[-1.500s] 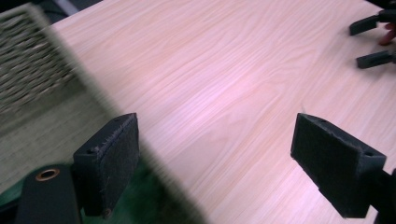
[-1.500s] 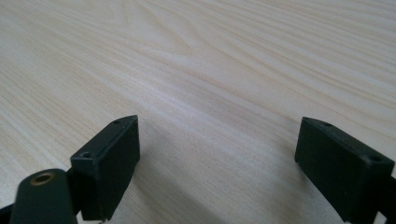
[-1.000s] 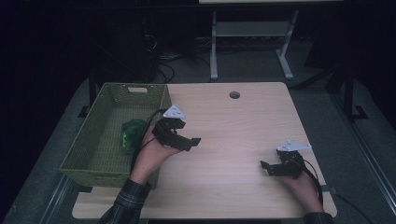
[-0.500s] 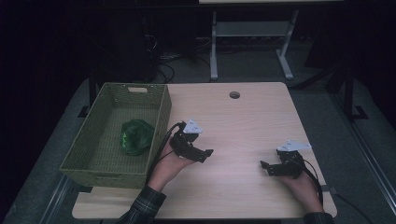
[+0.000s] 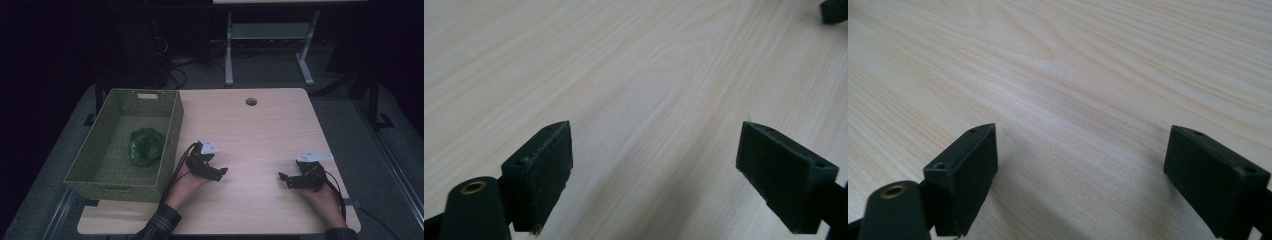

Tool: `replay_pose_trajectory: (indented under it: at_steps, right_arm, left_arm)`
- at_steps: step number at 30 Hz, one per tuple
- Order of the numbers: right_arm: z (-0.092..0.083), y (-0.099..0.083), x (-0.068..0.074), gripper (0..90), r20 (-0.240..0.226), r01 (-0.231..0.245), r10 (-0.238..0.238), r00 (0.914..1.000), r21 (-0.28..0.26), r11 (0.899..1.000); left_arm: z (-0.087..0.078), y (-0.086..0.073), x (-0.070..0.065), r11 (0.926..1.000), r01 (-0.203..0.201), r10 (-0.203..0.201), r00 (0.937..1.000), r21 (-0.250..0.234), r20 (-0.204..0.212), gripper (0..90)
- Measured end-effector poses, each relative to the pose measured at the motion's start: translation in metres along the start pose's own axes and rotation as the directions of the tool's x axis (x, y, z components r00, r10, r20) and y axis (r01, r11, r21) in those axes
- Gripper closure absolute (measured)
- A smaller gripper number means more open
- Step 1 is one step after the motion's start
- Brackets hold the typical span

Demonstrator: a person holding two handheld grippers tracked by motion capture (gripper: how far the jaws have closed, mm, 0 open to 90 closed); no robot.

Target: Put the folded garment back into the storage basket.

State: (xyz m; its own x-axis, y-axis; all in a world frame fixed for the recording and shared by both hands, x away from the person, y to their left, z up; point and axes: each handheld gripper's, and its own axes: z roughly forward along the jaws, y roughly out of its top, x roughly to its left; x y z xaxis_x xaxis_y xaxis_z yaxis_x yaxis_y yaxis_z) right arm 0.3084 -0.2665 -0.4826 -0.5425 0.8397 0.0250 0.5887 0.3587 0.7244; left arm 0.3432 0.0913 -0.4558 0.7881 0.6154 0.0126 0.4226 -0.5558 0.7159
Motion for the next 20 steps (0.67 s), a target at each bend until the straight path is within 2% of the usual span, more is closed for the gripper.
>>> replay_pose_trajectory:
  at_steps: [7, 10, 20]
  right_arm:
    - [0.0, 0.0, 0.0, 13.5, 0.0, -0.003, 0.003, 1.0, 0.0, 1.0]
    - [0.0, 0.0, 0.0, 13.6, 0.0, -0.003, 0.003, 1.0, -0.001, 1.0]
    - [0.0, 0.0, 0.0, 13.4, 0.0, -0.005, 0.005, 1.0, 0.0, 1.0]
  left_arm:
    - [0.012, -0.014, -0.003, 0.9998, -0.009, 0.009, 0.9999, 0.02, -0.008, 13.5]
    - [0.014, -0.018, -0.002, 1.0, 0.001, 0.0, 1.0, -0.001, 0.008, 12.7]
    - [0.014, -0.019, -0.002, 1.0, 0.0, 0.0, 0.9999, -0.006, 0.016, 12.8]
